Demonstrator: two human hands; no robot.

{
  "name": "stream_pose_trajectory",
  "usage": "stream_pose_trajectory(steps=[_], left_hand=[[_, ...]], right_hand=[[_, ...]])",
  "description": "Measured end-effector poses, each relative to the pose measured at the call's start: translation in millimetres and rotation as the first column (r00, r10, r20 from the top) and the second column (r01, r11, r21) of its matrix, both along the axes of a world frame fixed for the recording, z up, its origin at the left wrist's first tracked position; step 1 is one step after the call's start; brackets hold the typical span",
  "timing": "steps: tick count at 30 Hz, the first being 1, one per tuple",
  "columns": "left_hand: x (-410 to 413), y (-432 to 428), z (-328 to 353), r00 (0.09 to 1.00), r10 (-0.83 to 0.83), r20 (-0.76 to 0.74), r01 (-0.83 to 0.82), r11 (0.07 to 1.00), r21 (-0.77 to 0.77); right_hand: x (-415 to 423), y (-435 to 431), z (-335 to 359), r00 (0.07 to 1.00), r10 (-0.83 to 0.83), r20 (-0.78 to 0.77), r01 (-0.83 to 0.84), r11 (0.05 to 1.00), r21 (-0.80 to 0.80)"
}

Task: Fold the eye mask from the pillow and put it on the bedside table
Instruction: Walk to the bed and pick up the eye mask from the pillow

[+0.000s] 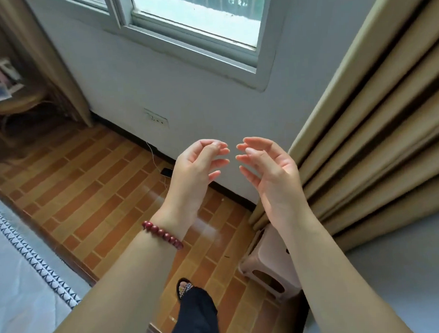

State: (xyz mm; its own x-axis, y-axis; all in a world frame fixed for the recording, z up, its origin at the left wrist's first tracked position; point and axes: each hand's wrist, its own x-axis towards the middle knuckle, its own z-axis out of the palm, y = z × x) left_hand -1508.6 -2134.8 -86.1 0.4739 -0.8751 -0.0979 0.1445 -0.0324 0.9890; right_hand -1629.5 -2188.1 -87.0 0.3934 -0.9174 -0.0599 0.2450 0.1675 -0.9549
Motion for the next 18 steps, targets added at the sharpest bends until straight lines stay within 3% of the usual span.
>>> stream_pose_trajectory(steps=[9,18], left_hand=[[158,-61,4,0.980,0.182,0.076,-0.182,0.983,-0.015],[297,-89,-10,0.919,0.393,0.026,-0.393,0.919,-0.004]], right_hand=[[173,-83,4,0.983,0.174,-0.056,-0.176,0.983,-0.042],[322,-125,-12,0.912,0.400,-0.094,-0.403,0.915,-0.009]])
